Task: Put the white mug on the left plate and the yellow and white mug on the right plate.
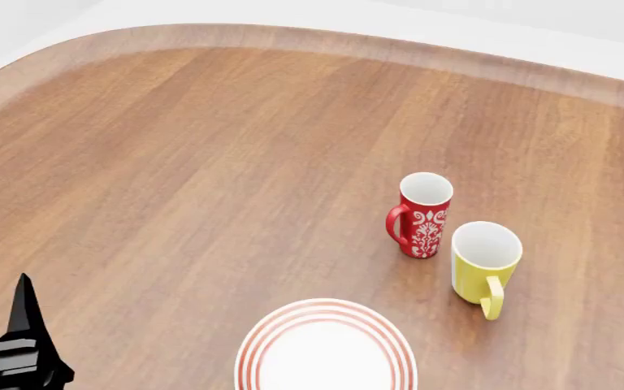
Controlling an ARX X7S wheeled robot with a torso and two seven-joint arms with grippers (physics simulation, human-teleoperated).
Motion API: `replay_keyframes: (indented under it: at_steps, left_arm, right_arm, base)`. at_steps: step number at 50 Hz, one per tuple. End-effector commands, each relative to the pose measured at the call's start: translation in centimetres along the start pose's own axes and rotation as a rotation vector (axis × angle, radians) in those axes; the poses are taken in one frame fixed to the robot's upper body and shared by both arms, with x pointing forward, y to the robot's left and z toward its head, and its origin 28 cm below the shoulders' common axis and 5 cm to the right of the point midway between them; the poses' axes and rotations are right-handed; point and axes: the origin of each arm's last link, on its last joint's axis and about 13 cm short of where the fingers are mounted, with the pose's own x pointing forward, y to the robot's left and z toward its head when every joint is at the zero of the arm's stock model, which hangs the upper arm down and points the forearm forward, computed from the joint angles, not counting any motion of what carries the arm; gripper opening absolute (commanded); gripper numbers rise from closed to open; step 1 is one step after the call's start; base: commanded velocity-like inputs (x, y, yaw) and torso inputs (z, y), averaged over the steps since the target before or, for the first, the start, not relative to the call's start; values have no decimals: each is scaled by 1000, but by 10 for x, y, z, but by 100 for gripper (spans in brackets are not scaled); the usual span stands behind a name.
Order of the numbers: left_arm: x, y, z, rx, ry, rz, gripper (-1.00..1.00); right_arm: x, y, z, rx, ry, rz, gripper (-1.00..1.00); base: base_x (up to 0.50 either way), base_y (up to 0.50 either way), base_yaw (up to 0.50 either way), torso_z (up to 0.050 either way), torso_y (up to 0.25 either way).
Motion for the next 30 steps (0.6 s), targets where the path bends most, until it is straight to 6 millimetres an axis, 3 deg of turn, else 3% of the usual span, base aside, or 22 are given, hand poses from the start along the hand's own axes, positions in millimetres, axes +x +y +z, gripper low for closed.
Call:
replay_keyframes:
  at_steps: [1,7,21,30]
  left_arm:
    - [-1,-1,2,-2,1,1,100]
    - [-2,-1,4,-5,-3,3,100]
    - [-1,-1,6,-15,-14,13,100]
    - [-2,-2,7,-22,-15,16,100]
  right_arm:
    - [-14,4,1,-34,64,106,100]
    - [-11,1,-2,-35,94,187,100]
    - [27,-25,9,-40,147,278,100]
    - [41,-35,12,-56,187,300,100]
  base:
    - [0,0,0,0,0]
    - [0,0,0,0,0]
    - [0,0,0,0,0]
    - [0,0,0,0,0]
